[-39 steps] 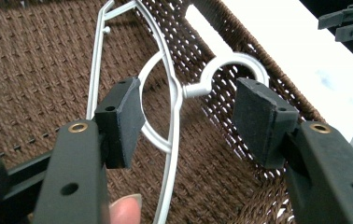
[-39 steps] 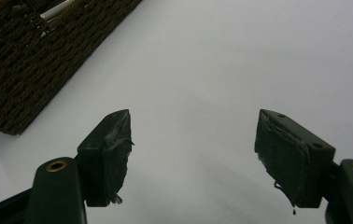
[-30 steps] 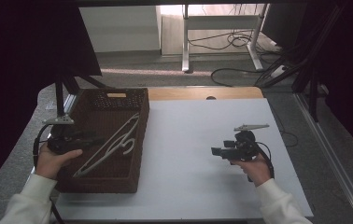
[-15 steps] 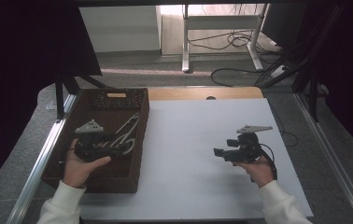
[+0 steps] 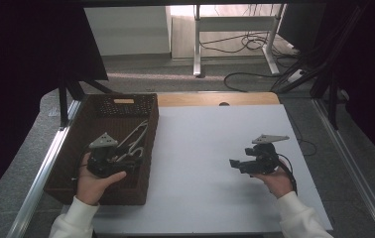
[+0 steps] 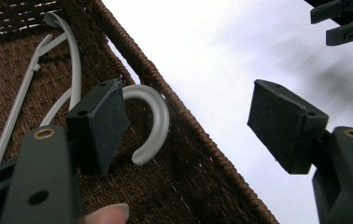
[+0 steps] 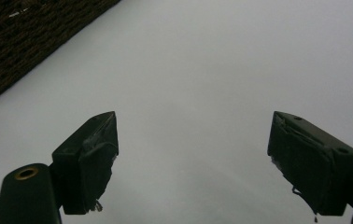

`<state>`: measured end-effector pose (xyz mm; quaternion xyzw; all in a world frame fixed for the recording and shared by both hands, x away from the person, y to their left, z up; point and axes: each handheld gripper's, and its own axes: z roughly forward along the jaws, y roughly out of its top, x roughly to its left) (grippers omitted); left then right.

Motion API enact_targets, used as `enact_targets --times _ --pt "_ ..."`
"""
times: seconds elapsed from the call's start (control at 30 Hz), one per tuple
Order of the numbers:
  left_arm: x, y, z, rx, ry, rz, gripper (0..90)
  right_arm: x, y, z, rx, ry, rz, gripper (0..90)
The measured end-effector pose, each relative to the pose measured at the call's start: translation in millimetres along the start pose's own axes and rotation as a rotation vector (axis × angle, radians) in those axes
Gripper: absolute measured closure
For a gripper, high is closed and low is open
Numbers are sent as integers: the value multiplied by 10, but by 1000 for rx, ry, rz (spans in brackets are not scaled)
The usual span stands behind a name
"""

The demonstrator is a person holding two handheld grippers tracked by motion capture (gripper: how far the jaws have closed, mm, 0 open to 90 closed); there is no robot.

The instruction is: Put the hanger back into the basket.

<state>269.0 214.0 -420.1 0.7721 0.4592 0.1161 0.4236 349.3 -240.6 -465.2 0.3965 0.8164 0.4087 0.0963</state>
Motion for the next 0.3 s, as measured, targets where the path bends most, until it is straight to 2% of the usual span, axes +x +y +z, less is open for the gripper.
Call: enact_targets --times 0.3 --pt "46 -29 11 -16 5 -11 275 -9 -32 2 10 -25 -14 121"
